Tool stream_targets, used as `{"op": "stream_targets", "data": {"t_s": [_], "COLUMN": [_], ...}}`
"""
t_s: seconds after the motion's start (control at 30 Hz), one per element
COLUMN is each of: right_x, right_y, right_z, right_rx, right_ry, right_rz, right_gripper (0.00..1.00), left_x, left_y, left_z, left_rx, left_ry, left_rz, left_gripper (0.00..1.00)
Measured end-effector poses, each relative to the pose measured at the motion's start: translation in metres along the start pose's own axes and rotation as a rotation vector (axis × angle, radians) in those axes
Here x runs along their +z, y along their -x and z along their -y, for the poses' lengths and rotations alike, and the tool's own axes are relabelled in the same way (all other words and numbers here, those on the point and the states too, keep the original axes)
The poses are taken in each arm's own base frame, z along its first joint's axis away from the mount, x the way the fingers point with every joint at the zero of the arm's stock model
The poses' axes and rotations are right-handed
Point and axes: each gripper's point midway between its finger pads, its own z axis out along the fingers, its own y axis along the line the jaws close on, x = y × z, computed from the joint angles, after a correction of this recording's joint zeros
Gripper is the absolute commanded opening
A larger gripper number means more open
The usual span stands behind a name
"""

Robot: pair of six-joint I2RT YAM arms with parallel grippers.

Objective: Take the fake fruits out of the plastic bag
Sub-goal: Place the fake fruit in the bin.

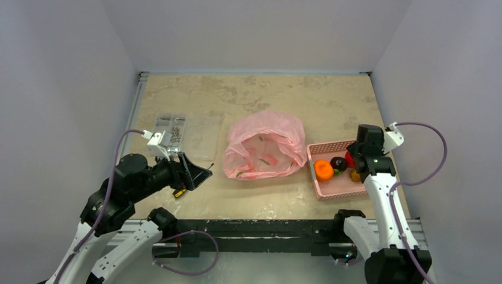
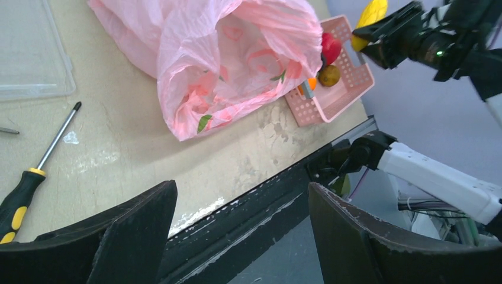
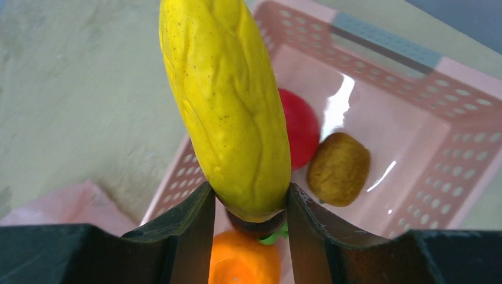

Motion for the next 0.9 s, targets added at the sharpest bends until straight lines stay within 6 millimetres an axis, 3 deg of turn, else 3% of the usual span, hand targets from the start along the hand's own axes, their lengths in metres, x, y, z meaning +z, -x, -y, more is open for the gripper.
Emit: {"op": "stream_targets", "data": {"t_s": [0.2,0.4,0.43,0.53,0.57,0.73,0.9], "right_x": [0.024,0.03,0.031,0.033,0.034,0.033,0.025], "right_y": [-0.009,-0.017,-0.017,-0.019,-0.02,-0.018,-0.01], "right_z": [0.065,0.079,0.079,0.081,0.08,0.077,0.062], "right_rx": [0.14,0.175,0.178,0.186,0.195,0.197,0.177], "right_ry": [-0.19,-0.243,-0.248,-0.254,-0.254,-0.237,-0.129], "right_rz": [-0.047,-0.087,-0.091,-0.105,-0.107,-0.103,-0.088], "right_gripper": [0.01,0.14,0.27,0.84,0.95,0.99,0.99], "left_x": [-0.03,-0.035,-0.036,-0.04,-0.041,-0.05,-0.051], "left_y": [0.015,0.009,0.008,0.006,0.006,0.003,0.002], "left_z": [0.014,0.006,0.005,0.003,0.002,-0.006,-0.01], "left_rx": [0.017,0.016,0.015,0.018,0.02,0.023,0.034], "left_ry": [-0.044,-0.013,-0.01,-0.006,-0.004,0.018,0.034], "left_rz": [0.087,0.083,0.08,0.087,0.091,0.113,0.116], "left_gripper": [0.82,0.82,0.82,0.83,0.83,0.84,0.84]}}
